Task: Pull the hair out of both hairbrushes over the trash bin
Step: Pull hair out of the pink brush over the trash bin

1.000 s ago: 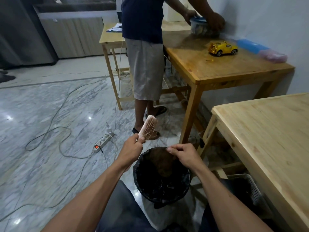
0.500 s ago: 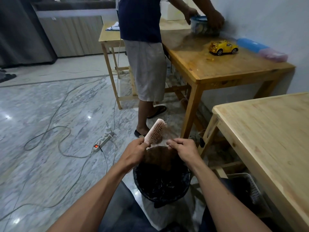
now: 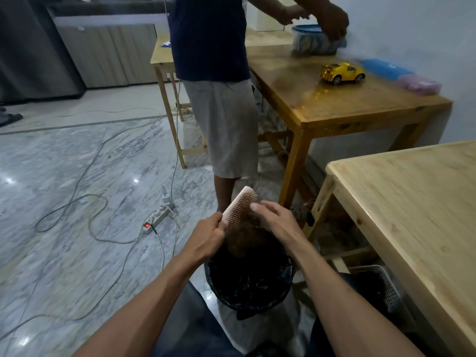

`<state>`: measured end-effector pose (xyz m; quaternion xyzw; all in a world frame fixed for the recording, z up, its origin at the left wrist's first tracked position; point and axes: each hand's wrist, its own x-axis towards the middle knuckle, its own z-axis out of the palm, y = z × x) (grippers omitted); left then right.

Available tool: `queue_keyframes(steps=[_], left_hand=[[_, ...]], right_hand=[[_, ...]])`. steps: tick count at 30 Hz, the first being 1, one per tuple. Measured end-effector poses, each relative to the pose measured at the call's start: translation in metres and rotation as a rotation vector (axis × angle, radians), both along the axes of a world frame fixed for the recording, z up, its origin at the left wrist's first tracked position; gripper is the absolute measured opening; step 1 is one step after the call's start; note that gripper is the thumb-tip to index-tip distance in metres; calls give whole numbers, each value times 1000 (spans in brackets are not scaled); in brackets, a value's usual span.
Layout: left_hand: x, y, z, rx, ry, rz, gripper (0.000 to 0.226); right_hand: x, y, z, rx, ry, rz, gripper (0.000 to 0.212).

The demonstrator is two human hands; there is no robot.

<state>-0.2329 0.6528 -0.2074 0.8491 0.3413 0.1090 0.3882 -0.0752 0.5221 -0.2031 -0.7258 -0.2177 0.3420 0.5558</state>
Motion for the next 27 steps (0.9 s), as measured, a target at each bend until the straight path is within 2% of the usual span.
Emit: queue_keyframes(steps=[2, 5, 9, 12, 15, 19, 22, 25, 26, 27], left_hand=[[1, -2, 0, 0, 2, -3, 26], [4, -1, 2, -133, -29, 89, 23], [5, -1, 2, -297, -85, 238, 24], [6, 0, 1, -336, -104, 294, 27], [8, 0, 2, -289, -77, 294, 25], [11, -8, 0, 0, 26, 189, 19], [12, -13, -2, 131, 46, 136, 21], [16, -17, 0, 129, 43, 98, 23], [17, -19, 1, 117, 36, 84, 24], [18, -21, 4, 105, 32, 76, 24]], right_hand=[[-2, 7, -4, -38, -102, -78, 34], [0, 11, -7, -111, -197, -155, 15], [4, 4, -18, -97, -122, -164, 10], [5, -6, -25, -108, -42, -194, 11], [7, -19, -24, -89, -7, -245, 12], [9, -22, -21, -136, 15, -245, 10], [11, -18, -14, -95, 36, -142, 44], [5, -6, -9, 1, 62, -67, 69], [2, -3, -11, -2, 21, -60, 65], [0, -1, -14, -17, -21, -56, 48]])
